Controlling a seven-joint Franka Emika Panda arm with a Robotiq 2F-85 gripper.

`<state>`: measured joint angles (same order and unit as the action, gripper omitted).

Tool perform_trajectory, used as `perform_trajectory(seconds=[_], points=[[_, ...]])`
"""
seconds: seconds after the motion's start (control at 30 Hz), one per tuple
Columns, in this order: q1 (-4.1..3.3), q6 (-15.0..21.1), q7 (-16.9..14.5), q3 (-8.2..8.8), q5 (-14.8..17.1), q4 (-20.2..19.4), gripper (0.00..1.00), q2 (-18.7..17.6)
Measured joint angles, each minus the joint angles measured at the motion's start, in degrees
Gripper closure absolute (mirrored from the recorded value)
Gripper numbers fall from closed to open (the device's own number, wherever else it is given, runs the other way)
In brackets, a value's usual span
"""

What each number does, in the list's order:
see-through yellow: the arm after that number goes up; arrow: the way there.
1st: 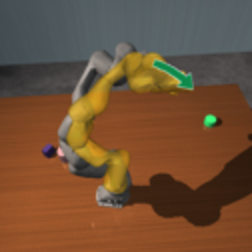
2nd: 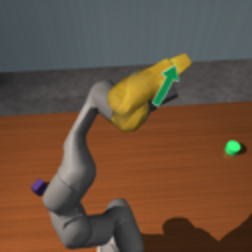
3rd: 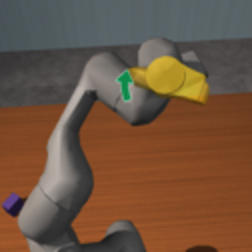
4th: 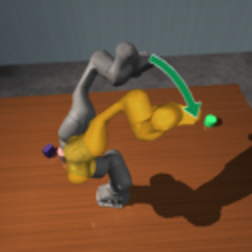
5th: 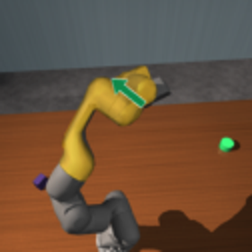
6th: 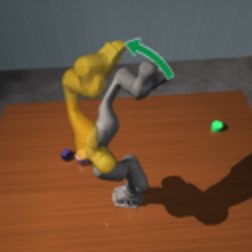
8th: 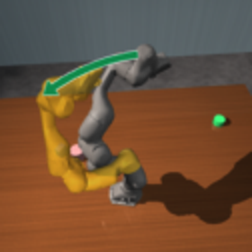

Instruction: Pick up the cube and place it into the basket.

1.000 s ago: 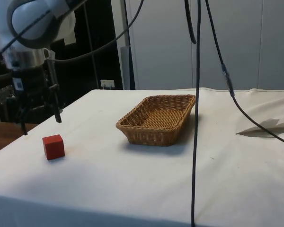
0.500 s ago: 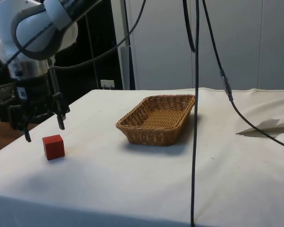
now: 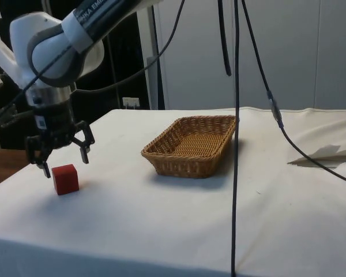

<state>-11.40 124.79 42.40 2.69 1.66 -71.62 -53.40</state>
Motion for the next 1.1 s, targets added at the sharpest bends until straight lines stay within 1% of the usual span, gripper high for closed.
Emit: perform_trajectory(seconds=[0.13,0.17,0.3,0.47,0.53,0.6,0.73,0.8,0.87,1.1], points=[[0.23,0.23,-0.34,0.11,0.17,0.00,0.00,-0.29],[0.40,0.29,-0.46,0.17,0.23,0.00,0.00,-0.46],[0.69,1.26,-0.63,0.17,0.29,0.00,0.00,-1.09],[0.57,2.01,-0.46,0.17,0.29,0.00,0.00,-1.43],[0.34,2.01,0.00,0.17,0.23,0.06,0.00,-1.43],[-0.11,2.06,1.09,0.17,0.06,0.17,0.00,-1.43],[-0.52,2.23,2.29,0.17,-0.06,0.17,0.00,-1.43],[-0.57,2.29,2.58,0.17,-0.06,0.17,0.00,-1.43],[-0.92,2.29,3.50,0.17,-0.06,0.11,0.00,-1.49],[-1.15,2.35,4.70,0.17,-0.06,0.06,0.00,-1.83]])
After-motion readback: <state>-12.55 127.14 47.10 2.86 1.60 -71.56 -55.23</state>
